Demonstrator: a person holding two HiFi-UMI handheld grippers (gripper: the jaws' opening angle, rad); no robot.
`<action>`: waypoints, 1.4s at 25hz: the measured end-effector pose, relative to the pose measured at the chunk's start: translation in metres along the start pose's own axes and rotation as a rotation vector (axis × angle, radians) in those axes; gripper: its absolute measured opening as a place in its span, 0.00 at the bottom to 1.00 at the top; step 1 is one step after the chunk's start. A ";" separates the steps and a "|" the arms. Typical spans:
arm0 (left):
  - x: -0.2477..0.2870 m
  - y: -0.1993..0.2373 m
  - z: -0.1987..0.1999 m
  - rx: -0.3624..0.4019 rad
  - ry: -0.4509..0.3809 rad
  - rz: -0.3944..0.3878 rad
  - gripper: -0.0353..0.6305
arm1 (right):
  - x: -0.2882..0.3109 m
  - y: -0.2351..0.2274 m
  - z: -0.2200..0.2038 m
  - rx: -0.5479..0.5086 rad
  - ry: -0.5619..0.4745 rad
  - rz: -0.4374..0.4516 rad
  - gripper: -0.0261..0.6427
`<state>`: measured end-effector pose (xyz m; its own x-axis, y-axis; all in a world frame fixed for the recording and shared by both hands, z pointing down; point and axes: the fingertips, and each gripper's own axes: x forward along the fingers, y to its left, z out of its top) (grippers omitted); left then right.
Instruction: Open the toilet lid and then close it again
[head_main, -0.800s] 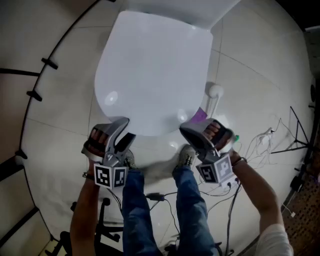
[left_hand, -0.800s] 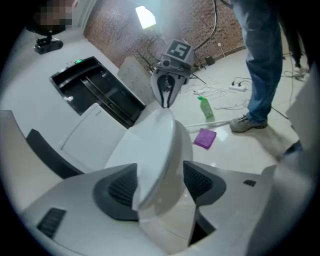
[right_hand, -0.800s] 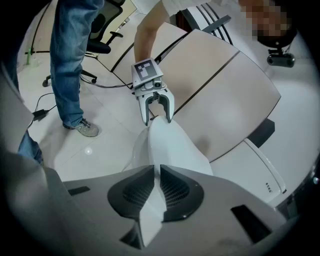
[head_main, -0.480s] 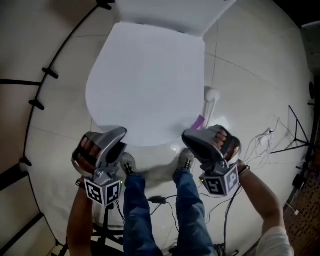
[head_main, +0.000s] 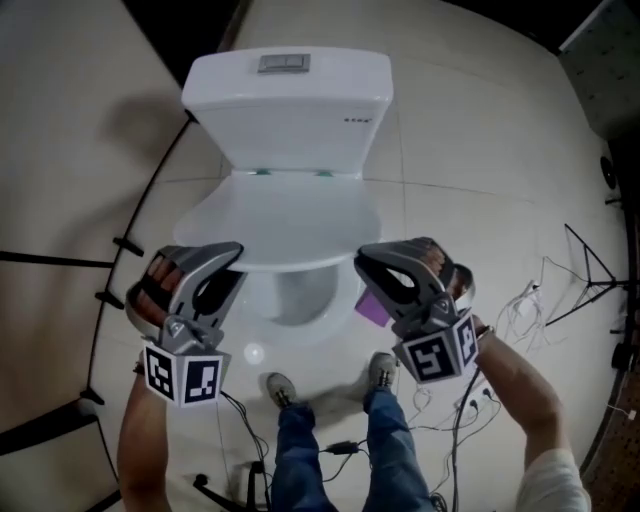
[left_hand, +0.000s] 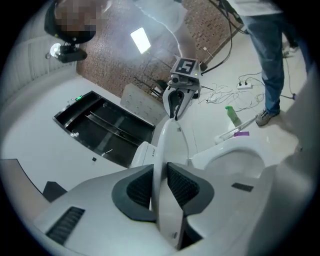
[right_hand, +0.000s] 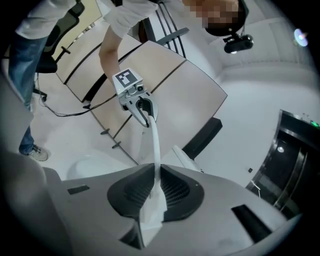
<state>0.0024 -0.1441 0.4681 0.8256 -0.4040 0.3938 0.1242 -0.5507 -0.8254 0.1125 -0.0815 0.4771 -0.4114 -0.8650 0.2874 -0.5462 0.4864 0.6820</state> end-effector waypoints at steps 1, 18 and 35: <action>0.008 0.013 -0.001 -0.021 0.000 -0.007 0.16 | 0.004 -0.014 -0.001 0.031 0.001 -0.017 0.10; 0.148 0.179 -0.059 -0.303 -0.027 0.046 0.32 | 0.108 -0.185 -0.065 0.403 0.145 -0.104 0.11; 0.101 0.230 -0.092 -0.810 -0.165 0.226 0.35 | 0.094 -0.215 -0.069 0.628 0.060 -0.152 0.42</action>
<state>0.0638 -0.3785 0.3547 0.8607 -0.4899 0.1386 -0.4325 -0.8471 -0.3089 0.2416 -0.2763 0.4036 -0.2643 -0.9263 0.2684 -0.9254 0.3220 0.1998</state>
